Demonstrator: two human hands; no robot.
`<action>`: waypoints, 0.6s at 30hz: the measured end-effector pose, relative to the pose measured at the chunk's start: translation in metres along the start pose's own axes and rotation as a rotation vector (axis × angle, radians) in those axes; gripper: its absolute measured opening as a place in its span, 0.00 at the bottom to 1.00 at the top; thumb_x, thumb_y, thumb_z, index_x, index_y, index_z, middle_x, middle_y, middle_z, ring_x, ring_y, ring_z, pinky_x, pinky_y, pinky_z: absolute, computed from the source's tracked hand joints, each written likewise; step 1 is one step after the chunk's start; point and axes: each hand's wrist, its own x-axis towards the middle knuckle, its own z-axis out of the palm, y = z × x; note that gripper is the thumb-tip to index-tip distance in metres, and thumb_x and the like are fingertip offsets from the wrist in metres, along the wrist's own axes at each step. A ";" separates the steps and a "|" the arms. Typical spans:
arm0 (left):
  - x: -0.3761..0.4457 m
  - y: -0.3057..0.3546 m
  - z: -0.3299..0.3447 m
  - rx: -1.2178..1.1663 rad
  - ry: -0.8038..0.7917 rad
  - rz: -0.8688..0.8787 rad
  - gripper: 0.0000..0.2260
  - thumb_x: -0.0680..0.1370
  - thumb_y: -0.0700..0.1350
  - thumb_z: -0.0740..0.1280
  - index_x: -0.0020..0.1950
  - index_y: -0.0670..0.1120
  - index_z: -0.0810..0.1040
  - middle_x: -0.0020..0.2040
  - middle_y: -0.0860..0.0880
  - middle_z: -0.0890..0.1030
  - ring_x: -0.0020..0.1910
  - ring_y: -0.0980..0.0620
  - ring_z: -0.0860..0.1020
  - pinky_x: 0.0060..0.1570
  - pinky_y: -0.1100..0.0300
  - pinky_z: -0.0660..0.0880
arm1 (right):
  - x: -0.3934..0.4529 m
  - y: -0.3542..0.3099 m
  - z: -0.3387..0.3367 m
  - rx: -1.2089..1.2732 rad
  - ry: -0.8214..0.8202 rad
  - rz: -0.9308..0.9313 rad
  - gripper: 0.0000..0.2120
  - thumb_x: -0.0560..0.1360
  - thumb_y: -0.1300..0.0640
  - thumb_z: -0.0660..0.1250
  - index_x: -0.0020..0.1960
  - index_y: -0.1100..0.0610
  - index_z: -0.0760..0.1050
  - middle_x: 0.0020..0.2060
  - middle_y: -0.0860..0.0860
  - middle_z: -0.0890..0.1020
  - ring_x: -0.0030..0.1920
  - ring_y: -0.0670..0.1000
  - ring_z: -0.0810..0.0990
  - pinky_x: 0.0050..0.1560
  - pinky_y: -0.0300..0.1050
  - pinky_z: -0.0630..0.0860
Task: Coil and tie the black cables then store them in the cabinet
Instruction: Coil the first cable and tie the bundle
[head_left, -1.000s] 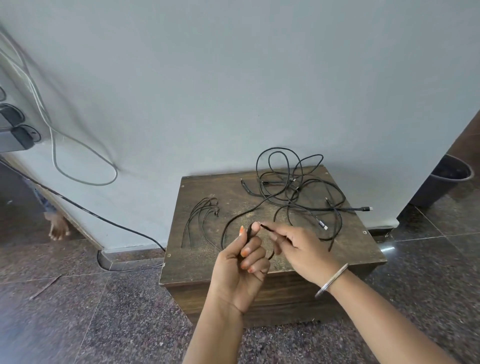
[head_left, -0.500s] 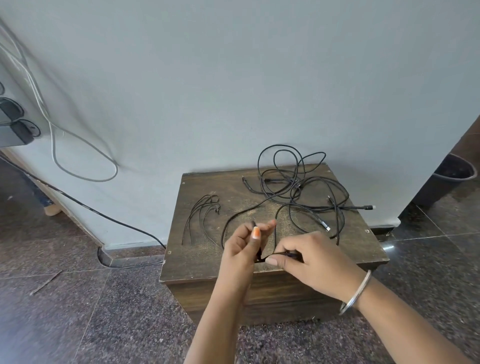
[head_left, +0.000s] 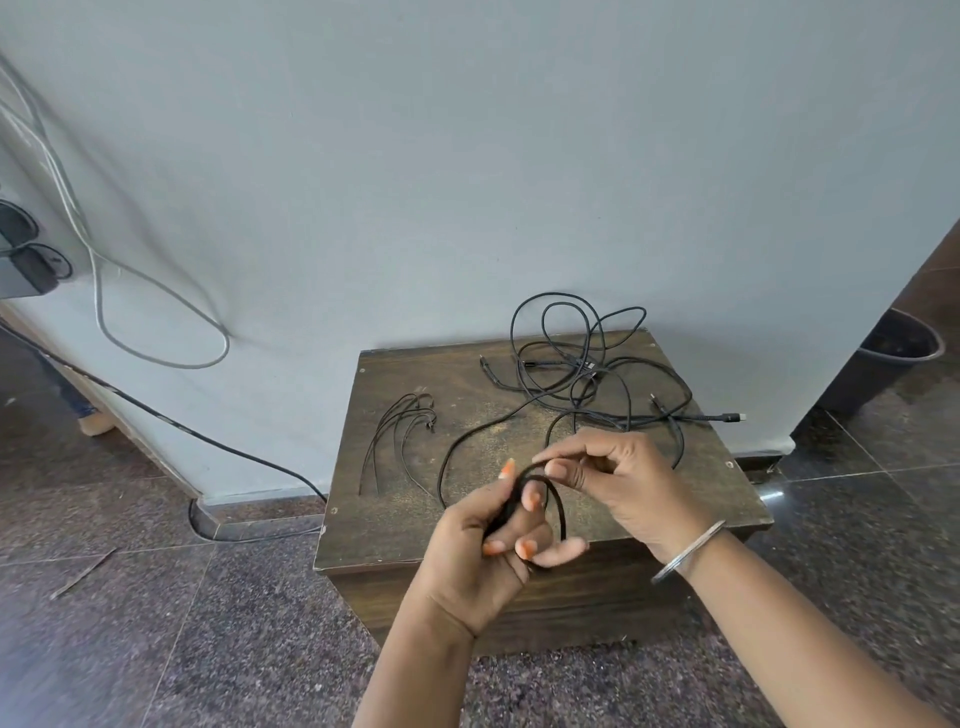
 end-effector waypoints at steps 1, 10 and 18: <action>0.000 0.001 0.000 -0.082 0.003 0.041 0.18 0.79 0.49 0.57 0.37 0.41 0.78 0.18 0.53 0.62 0.22 0.55 0.69 0.44 0.48 0.81 | 0.000 0.002 0.001 0.003 -0.016 0.031 0.10 0.71 0.61 0.70 0.51 0.63 0.82 0.36 0.51 0.84 0.40 0.56 0.81 0.41 0.52 0.76; 0.005 0.013 -0.014 -0.336 0.254 0.455 0.17 0.79 0.47 0.59 0.34 0.41 0.76 0.27 0.48 0.74 0.43 0.47 0.83 0.58 0.41 0.75 | -0.016 -0.006 0.019 -0.697 -0.451 0.058 0.12 0.81 0.51 0.57 0.41 0.48 0.75 0.32 0.49 0.83 0.28 0.42 0.75 0.33 0.37 0.71; 0.012 0.001 -0.014 0.198 0.318 0.490 0.16 0.80 0.50 0.57 0.41 0.41 0.76 0.43 0.37 0.83 0.58 0.41 0.79 0.55 0.58 0.77 | -0.019 -0.017 0.017 -0.755 -0.327 -0.105 0.14 0.75 0.44 0.65 0.40 0.52 0.80 0.21 0.47 0.69 0.23 0.47 0.65 0.25 0.37 0.58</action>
